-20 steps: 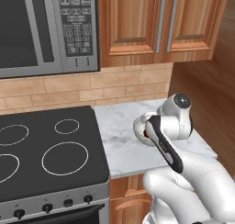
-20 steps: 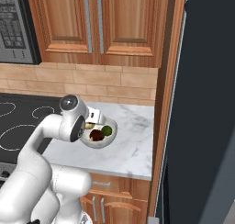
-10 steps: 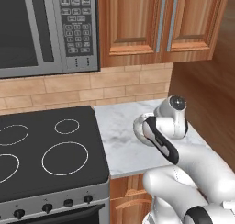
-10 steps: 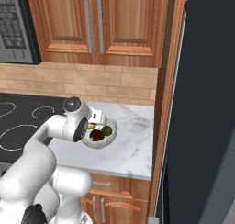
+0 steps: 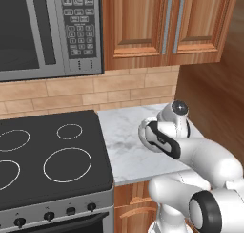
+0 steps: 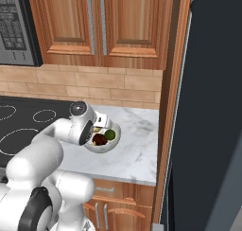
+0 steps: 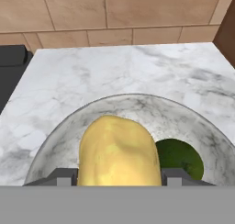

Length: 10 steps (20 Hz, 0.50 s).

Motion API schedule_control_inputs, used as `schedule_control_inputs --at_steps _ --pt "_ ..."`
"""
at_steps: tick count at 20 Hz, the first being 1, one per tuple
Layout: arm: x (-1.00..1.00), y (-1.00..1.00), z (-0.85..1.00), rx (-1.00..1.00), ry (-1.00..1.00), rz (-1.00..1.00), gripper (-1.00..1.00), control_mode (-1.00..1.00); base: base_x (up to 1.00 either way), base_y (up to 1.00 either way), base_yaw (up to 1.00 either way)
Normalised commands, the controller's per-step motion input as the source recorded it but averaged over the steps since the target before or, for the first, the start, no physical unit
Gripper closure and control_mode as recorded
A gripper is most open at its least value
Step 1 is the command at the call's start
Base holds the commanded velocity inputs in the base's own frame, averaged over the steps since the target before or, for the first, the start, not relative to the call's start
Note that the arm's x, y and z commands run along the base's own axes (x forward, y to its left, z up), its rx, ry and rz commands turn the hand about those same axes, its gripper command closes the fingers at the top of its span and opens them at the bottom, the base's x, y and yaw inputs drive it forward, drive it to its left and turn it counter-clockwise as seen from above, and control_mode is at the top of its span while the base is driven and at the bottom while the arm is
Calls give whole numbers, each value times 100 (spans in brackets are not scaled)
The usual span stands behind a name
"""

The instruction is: Take the potato, steak, and lime from the freezer and place them in the bowl on the counter.

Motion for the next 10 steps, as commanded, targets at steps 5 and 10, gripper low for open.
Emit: schedule_control_inputs --at_steps 5,10 --pt "20 0 -4 0 0 0 -100 -100 0 0 0" --pt "3 0 -3 0 0 0 -100 -100 0 0 0"
